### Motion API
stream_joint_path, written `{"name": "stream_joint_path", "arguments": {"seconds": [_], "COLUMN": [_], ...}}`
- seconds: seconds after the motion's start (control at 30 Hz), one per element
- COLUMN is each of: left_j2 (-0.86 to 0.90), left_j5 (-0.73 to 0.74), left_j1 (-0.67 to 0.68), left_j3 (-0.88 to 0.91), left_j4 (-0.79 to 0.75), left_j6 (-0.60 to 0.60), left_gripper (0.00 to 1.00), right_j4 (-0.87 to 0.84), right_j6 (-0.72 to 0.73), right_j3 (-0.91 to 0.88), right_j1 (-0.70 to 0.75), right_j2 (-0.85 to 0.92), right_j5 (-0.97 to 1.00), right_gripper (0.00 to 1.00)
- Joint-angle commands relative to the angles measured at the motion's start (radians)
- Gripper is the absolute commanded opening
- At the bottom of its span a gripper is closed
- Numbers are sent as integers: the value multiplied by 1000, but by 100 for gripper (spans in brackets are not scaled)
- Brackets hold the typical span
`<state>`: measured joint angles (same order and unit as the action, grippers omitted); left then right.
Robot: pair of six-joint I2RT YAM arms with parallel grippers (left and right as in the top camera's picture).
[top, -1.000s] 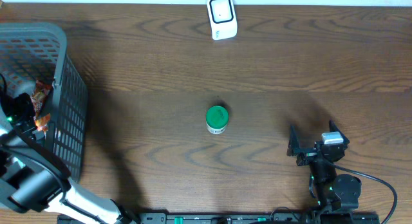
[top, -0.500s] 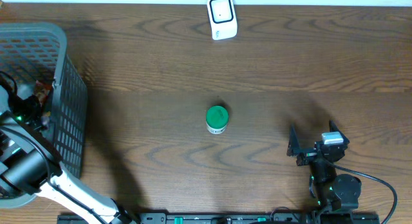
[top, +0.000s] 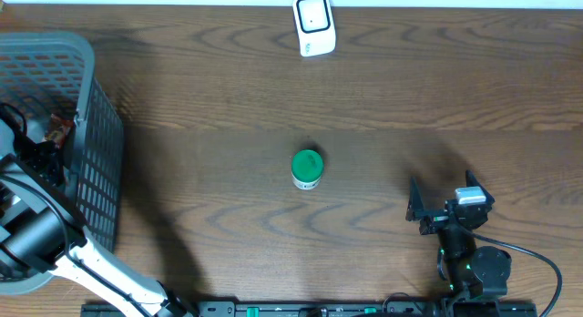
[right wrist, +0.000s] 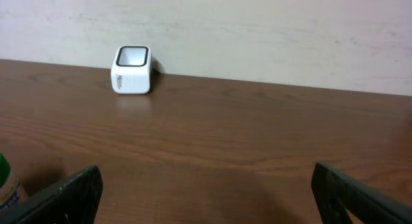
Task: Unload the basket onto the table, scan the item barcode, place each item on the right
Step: 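Reach the left gripper into the basket and grasp the orange tissue pack, then carry the tissue pack with the left gripper and place it right of the jar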
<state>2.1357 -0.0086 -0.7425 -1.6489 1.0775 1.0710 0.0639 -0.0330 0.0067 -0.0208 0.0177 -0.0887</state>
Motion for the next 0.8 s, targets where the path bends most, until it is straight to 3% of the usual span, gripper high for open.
{"name": "stream_joint_path", "arguments": {"seconds": [0.0, 0.07, 0.33, 0.57, 0.7, 0.77], "left_j2": [-32, -66, -360, -759, -932, -1015], "left_j5": [-24, -7, 158, 557, 581, 558], "left_j1": [-1, 0, -1, 27, 193, 443], "left_j3": [-8, -25, -59, -113, -112, -87], "left_j4": [29, 44, 39, -40, -39, -37], "left_j6": [-61, -97, -233, -309, -400, -500], "left_gripper": [28, 22, 22, 24, 25, 26], "right_j4": [4, 4, 4, 4, 4, 4], "right_j6": [14, 13, 14, 14, 13, 14], "right_j3": [-1, -1, -1, -1, -1, -1], "right_j1": [6, 6, 6, 6, 6, 6], "right_j2": [0, 0, 0, 0, 0, 0], "right_j5": [5, 5, 5, 5, 5, 5], "right_gripper": [99, 99, 99, 99, 99, 99]}}
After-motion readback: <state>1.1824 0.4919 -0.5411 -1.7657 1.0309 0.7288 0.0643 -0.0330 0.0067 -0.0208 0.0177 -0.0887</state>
